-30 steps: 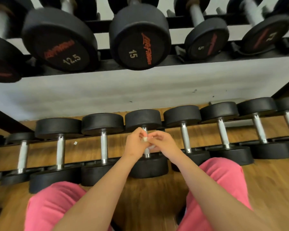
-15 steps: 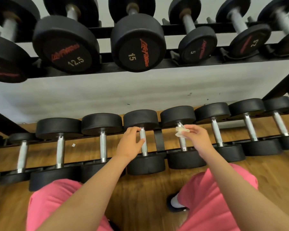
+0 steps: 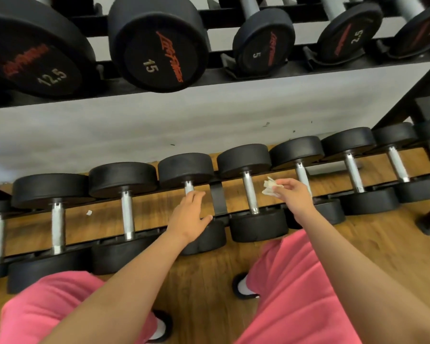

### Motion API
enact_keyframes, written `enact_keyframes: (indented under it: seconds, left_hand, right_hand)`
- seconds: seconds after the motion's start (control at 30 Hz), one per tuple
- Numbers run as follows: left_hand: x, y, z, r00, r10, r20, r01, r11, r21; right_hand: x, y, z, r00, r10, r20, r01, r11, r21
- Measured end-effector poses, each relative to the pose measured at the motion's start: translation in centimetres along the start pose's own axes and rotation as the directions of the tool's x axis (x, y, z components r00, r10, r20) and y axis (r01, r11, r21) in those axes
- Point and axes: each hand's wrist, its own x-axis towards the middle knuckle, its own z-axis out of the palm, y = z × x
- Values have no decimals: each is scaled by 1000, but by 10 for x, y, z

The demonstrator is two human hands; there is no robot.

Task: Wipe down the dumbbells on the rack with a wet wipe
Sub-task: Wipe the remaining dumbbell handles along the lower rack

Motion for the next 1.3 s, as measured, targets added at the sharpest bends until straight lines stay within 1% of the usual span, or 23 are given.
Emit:
enact_keyframes:
  seconds: [0.1,0.27,0.43,0.57,0.67,0.77,0.87,0.97,1.03,1.1,1.23,1.3]
  left_hand:
    - [15,6,3,999,32,3,-33,998,48]
    - [40,17,15,997,44,58,-50,993,109]
    - [63,29,39,992,72,101,-79,994,74]
    - [73,28,60,992,36,121,-43,998,54]
    - [82,19,70,996,8,86,-15,996,83]
    - [80,6,75,998,-42,36,39,997,73]
    - [58,-7,81,988,-155,-23,157,983,97]
    - [37,-24,88,969,-244,-45,248,951,185]
    - [31,-33,92,971,-234,-44,238,943,234]
    - [31,-37,96,980,-194,-53,201,943,265]
    - [30,-39,101,981,-116,-154,154,952,266]
    - [28,-39,103,979,-105,-175,149,953,263]
  right_hand:
    - [12,3,-3,999,40,16,-41,998,44]
    - [36,9,-8,997,77,15,-78,993,83]
    - [62,20,-4,994,98,39,-101,992,82]
    - [82,27,8,990,125,60,-130,987,94]
    - [98,33,18,991,126,46,-130,987,95]
    - [111,41,28,992,123,23,-125,988,90]
    - [118,46,39,993,121,11,-122,987,103]
    - [121,50,52,992,117,44,-120,990,80]
    - [120,54,58,990,114,78,-121,988,93]
    - [118,57,60,990,100,97,-110,989,98]
    - [118,63,60,986,72,153,-69,997,-26]
    - [117,64,61,985,65,161,-57,997,-55]
